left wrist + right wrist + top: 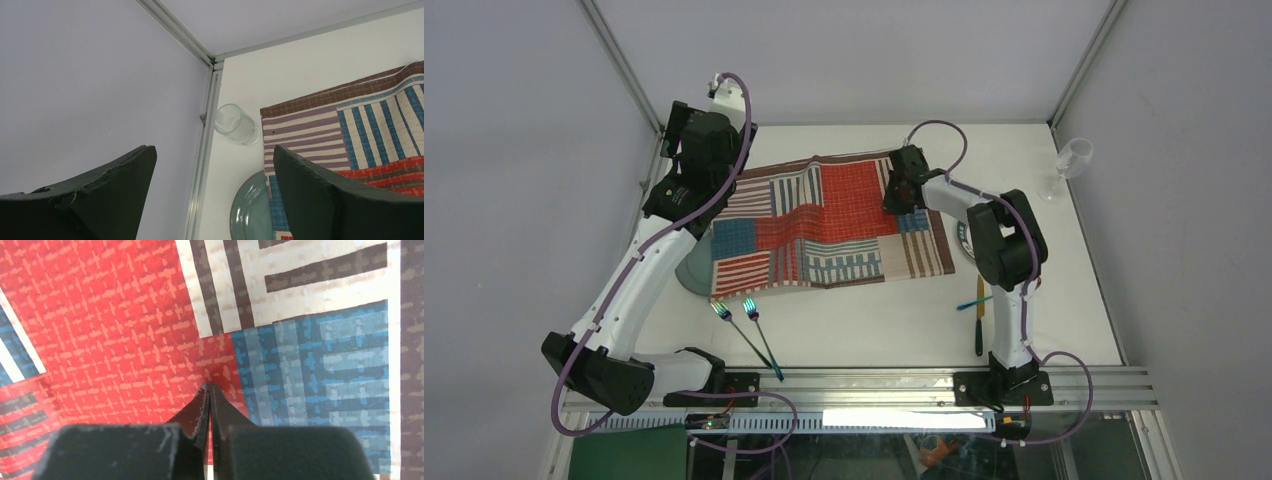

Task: Set the dinner table for one person
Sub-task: Flatten out the napkin at the center of the board.

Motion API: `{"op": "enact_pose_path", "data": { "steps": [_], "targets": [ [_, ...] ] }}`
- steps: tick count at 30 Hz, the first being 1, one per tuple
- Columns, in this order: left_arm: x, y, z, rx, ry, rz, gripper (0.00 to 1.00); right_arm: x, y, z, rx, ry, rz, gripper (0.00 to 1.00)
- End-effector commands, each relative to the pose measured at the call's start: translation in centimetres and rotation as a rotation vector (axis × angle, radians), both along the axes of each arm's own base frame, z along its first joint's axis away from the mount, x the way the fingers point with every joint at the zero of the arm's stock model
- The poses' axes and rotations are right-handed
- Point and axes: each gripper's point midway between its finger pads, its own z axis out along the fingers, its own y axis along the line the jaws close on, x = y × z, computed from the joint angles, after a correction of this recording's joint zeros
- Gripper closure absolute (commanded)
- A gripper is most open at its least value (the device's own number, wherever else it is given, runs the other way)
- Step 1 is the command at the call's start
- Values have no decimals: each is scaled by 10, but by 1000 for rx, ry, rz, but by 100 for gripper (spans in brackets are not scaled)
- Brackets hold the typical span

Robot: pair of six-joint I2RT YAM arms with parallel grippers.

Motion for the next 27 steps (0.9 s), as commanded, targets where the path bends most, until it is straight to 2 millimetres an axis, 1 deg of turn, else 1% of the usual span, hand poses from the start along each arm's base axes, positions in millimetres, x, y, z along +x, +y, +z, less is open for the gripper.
{"op": "enact_pose_path", "data": {
  "steps": [1,6,10,11,12,13,14,16,18,19,20,21,22,24,25,26,27],
  "targets": [
    [1,2,3,-22,-24,6,8,-11,-65,-22,-162,80,-98,100],
    [1,2,2,-20,-21,5,8,-10,-97,-20,-146,84,-177,100],
    [3,0,0,-23,-18,1,8,-12,-122,-16,-174,80,-242,100],
    [3,0,0,-23,-17,0,8,-10,-125,-13,-165,68,-248,100],
    [3,0,-1,-24,-15,0,8,-13,-130,-13,-165,69,-256,100],
    [3,-1,-1,-27,-15,0,8,-14,-131,-10,-158,66,-252,100],
    [4,-1,-2,-28,-13,-3,8,-14,-122,-6,-135,52,-201,100],
    [4,-2,-3,-26,-11,-5,7,-12,-99,8,-141,8,-115,100],
    [6,-2,-2,-28,-13,-2,8,-9,-68,27,-201,-54,-7,100],
    [6,-2,-2,-30,-14,0,8,-11,-45,37,-216,-80,53,100],
    [6,-2,-1,-33,-17,-2,8,-11,-28,46,-220,-105,108,100],
    [5,-2,0,-37,-19,-2,7,-10,-12,54,-211,-122,153,100],
    [5,-3,-2,-36,-15,-8,6,-7,-3,63,-201,-134,171,100],
    [8,-7,-9,-33,2,-25,6,2,11,75,-167,-154,200,100],
    [12,-12,-16,-32,20,-50,9,7,14,78,-166,-156,204,100],
    [17,-17,-26,-27,47,-74,13,13,11,81,-183,-158,188,100],
    [24,-22,-35,-28,72,-95,18,18,7,83,-204,-161,169,100]
  ]
}}
